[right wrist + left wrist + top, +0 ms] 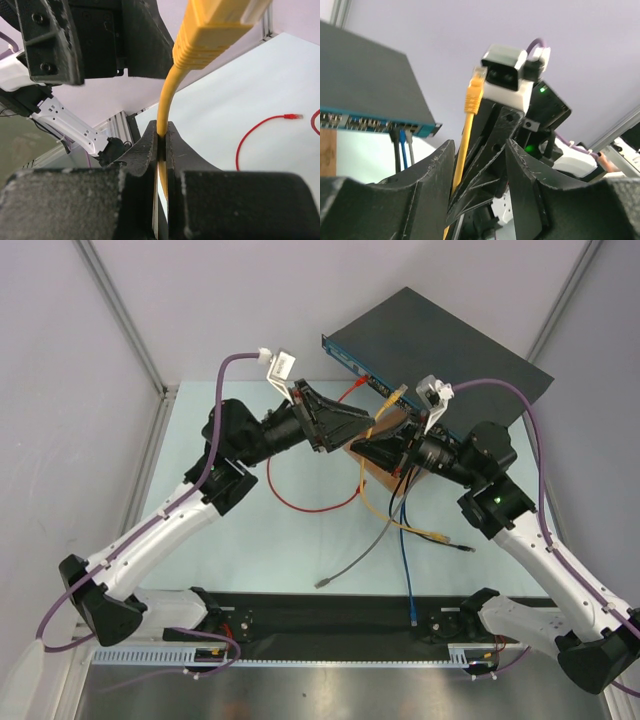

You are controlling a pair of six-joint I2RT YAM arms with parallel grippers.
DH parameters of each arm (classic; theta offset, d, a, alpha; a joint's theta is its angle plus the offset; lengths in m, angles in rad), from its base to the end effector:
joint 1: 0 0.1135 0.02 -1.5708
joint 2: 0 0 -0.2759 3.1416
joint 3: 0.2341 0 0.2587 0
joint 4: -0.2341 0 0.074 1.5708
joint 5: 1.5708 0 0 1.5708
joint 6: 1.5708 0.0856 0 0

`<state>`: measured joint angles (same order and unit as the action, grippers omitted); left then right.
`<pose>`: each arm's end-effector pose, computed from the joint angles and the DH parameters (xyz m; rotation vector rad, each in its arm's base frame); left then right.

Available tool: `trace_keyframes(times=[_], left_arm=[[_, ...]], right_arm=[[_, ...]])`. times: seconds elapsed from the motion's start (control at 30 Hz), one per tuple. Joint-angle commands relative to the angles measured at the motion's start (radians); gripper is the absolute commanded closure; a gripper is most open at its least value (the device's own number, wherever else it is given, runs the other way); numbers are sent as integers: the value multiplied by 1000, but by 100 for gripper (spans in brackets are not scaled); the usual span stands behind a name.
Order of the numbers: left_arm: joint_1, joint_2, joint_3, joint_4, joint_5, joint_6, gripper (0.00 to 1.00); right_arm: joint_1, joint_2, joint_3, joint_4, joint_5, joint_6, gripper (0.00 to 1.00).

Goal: Insert the plug into the switch port

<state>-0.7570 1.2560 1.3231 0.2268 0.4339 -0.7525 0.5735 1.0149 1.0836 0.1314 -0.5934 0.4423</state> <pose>0.2128 -0.2506 0.4965 0.4243 1.4168 -1.5365 0.1953 0.1831 0.4538 -0.6267 1.3905 1.2314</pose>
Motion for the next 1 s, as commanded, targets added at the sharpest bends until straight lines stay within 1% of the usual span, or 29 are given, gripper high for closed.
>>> trace_keyframes(times=[0.0,0.23,0.5,0.7,0.8,0.9,0.93,0.97], left_arm=[[5,-20,2,105,-6,-15,50],[-1,6,25,78,-32,10,52],[-27,39,48,106,-21,8,53],[-28,49,45,152,-6,-33,54],[-31,52,44,169,-3,-47,59],[-33,57,44,178,-1,-51,67],[-33,62,45,178,-3,-51,73],[-34,63,47,178,2,-50,76]], right_arm=[[2,-13,36,70,-20,32,100],[11,-16,32,73,-32,26,100],[25,-18,16,80,-37,21,100],[26,-21,10,82,-39,24,100],[29,-22,6,85,-39,26,100],[29,-25,4,85,-39,26,100],[29,-25,2,85,-39,27,100],[28,-25,4,86,-39,26,100]])
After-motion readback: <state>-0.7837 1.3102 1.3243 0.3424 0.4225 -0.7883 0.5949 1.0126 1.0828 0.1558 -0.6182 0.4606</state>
